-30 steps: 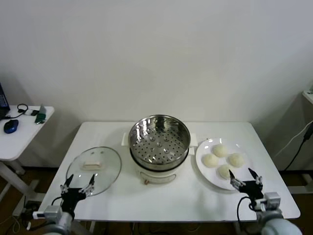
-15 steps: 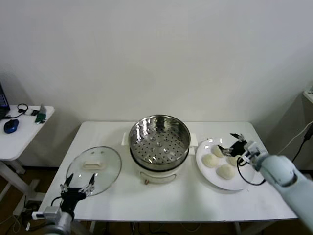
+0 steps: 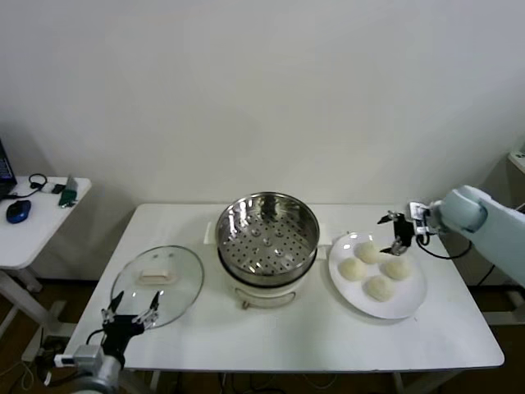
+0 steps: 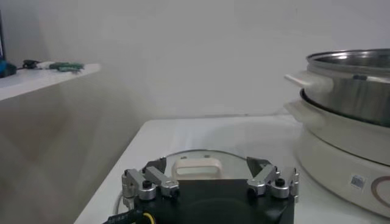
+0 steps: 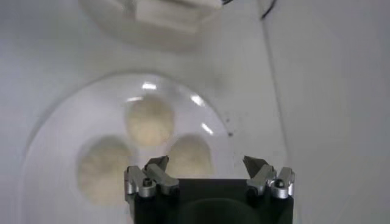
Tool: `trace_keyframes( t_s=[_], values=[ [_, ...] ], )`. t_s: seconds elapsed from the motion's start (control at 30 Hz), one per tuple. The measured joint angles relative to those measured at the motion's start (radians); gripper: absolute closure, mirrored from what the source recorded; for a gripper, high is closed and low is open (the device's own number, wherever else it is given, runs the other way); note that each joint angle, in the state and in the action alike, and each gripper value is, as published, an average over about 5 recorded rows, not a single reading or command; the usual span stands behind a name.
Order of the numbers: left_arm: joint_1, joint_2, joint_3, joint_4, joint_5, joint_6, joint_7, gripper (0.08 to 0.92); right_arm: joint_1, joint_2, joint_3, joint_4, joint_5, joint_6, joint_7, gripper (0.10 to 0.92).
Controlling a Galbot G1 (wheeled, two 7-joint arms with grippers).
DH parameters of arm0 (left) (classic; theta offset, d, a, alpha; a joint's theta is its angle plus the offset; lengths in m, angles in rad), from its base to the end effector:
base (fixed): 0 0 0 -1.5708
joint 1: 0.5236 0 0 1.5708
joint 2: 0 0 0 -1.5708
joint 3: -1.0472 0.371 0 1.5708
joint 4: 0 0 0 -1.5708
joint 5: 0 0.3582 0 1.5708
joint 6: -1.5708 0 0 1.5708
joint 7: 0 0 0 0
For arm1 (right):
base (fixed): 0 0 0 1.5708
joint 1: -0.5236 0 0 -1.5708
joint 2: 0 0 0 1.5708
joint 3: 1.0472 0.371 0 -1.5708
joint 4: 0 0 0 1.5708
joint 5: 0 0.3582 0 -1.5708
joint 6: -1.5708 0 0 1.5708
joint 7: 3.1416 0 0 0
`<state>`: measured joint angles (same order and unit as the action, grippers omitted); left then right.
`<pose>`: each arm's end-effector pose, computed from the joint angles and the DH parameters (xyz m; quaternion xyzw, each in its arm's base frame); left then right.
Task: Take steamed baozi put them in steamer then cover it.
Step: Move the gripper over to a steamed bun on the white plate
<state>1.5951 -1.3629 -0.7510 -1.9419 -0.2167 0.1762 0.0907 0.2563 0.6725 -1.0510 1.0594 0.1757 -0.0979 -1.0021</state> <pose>0.1628 0.1234 -0.3575 0.0214 -0.9870 -0.0222 0.1575 0.5636 -0.2328 -0.1556 0.4673 -0.6103 0.5129 0.3823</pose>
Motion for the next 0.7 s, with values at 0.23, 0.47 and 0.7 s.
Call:
trace_keyframes(
  t_s=[0.23,0.47,0.7],
  values=[
    [0.0,0.003,-0.008,0.002,0.001,0.001,0.0,0.177,0.043,0.134,-0.077,-0.179,0.0,0.026,-0.074,0.203],
    [0.003,0.002,-0.014,0.006,0.003,0.0,0.0,0.177,0.015,0.245,-0.077,-0.329,-0.024,0.048,-0.112,0.203],
    [0.007,-0.001,-0.012,0.013,0.008,-0.001,0.0,0.177,-0.033,0.332,-0.044,-0.442,-0.06,0.072,-0.121,0.203]
  ],
)
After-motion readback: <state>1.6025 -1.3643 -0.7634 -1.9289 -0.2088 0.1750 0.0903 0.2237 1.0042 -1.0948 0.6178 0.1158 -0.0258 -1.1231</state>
